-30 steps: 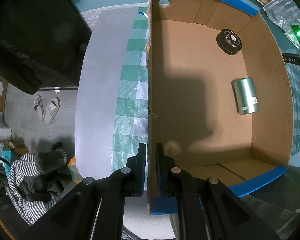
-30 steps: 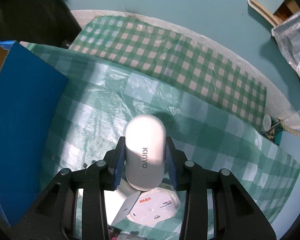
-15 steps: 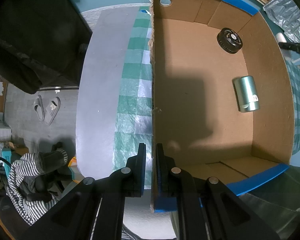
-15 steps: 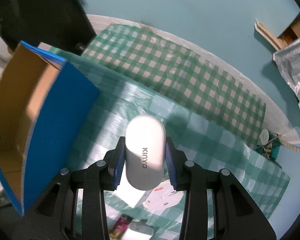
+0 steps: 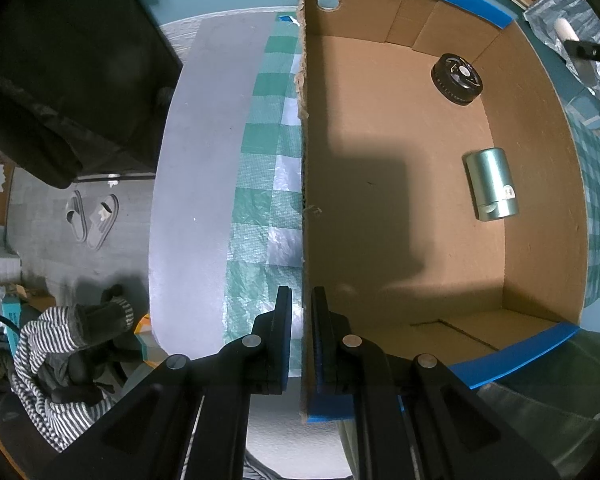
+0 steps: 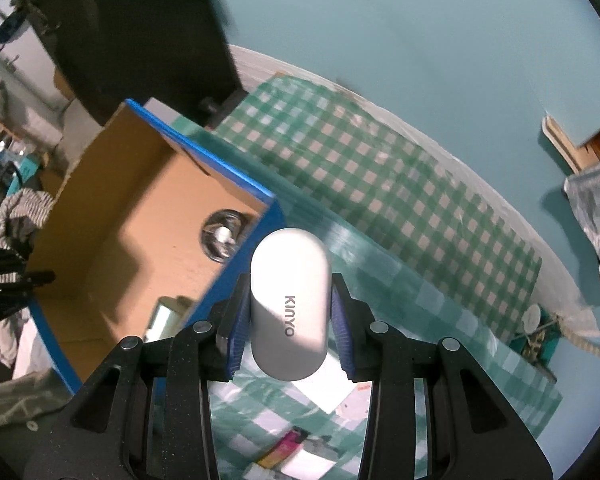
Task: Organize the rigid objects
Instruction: 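Carry the white KINYO case with the right gripper into the box and release, then move the right gripper to the white square charger and grasp it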
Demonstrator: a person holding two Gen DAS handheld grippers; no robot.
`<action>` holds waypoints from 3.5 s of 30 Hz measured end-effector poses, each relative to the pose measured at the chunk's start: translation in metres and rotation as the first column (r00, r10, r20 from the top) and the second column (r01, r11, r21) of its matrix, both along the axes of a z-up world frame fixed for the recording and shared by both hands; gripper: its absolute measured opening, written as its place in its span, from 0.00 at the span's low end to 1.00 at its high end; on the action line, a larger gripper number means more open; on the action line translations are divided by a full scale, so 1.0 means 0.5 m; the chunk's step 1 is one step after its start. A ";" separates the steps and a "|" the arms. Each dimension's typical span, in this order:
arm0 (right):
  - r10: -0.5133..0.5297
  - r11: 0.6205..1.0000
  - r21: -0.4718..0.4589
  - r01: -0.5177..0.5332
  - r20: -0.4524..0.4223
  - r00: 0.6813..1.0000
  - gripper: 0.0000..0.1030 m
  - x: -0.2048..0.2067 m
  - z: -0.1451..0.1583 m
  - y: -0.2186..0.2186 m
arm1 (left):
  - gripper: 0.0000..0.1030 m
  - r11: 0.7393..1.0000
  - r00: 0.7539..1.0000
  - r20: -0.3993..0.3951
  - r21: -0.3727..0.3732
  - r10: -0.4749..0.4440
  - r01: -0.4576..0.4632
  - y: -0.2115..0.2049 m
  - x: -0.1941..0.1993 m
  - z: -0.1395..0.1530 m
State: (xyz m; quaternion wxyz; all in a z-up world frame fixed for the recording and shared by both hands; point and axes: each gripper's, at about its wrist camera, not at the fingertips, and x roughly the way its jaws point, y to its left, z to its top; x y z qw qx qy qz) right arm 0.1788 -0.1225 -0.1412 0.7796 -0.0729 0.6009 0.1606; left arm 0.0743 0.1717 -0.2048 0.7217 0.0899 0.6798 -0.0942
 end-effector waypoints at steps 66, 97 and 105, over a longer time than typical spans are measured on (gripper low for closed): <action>0.142 0.989 0.036 -0.141 -0.038 0.989 0.51 0.005 -0.007 0.119 | 0.09 1.000 1.000 -0.002 0.011 -0.007 0.007 -0.007 0.009 -0.003; 0.393 0.872 -0.186 -0.452 -0.282 0.875 0.69 -0.095 -0.209 0.003 | 0.09 0.999 0.999 0.009 0.026 0.034 -0.034 -0.012 -0.006 -0.003; 0.435 0.822 -0.231 -0.521 -0.336 0.835 0.69 -0.103 -0.256 0.014 | 0.09 0.999 0.999 0.012 0.020 0.050 -0.050 -0.010 -0.007 0.000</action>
